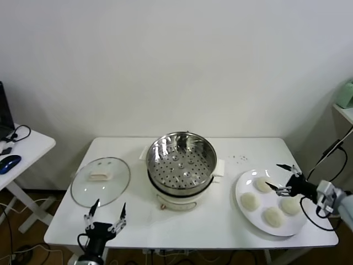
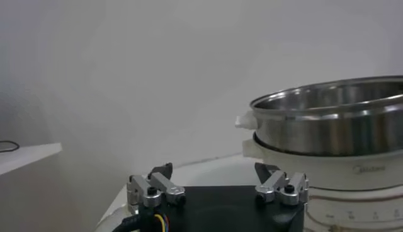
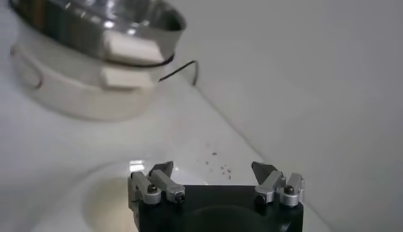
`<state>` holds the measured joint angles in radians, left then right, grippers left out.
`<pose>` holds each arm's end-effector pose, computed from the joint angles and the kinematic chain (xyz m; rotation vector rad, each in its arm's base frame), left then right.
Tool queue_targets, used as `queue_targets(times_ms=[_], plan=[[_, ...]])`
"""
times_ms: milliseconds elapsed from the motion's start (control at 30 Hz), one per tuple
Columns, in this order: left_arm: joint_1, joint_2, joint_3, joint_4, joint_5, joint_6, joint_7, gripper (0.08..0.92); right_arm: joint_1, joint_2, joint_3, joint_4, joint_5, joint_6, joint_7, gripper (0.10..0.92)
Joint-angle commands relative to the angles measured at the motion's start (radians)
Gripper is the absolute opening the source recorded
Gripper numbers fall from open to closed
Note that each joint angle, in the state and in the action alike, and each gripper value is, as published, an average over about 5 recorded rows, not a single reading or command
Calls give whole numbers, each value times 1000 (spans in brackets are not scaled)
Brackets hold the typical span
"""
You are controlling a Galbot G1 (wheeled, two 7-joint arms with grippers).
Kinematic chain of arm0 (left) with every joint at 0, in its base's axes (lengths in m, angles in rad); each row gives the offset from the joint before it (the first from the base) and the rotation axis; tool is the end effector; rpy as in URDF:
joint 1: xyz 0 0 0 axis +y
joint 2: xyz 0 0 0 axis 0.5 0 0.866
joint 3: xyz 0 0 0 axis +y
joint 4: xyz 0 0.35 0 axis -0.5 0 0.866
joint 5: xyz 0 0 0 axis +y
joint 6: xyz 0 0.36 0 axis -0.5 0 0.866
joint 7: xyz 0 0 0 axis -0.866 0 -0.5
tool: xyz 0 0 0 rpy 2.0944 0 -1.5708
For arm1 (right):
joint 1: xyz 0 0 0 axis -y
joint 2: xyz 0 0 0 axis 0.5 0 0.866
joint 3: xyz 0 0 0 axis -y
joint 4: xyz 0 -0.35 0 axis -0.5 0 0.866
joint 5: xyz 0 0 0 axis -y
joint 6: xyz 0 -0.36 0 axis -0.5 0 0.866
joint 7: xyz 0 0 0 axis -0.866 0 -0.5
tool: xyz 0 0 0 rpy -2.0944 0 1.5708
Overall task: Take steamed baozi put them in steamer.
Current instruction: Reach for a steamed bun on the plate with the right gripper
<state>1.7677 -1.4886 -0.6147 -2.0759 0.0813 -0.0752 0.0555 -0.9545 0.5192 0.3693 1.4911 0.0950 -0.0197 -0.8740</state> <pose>0.1217 0.0430 -0.3369 -0.0661 -2.9833 -0.2958 0.3749 -0.3014 -0.2019 1.0708 -2.1810 1.1013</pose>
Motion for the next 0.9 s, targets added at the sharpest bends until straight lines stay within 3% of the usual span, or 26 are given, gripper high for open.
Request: queue_targets(times_ms=[33,167,300,900], plan=[[-34,11,1,13,8,46,5,823,673,-165,-673,-219,-125,41,-304,823],[-51,7,2,14,7,56,6,823,931,-88,-943,-317,-169,57,-373,823],[-58,5,-2,10,7,65,8,823,1004,23,-1033,-440,-219,85,-419,823],[-94,5,-15,39,4,87,5,823,933,279,-969,-678,-354,142,-364,823]])
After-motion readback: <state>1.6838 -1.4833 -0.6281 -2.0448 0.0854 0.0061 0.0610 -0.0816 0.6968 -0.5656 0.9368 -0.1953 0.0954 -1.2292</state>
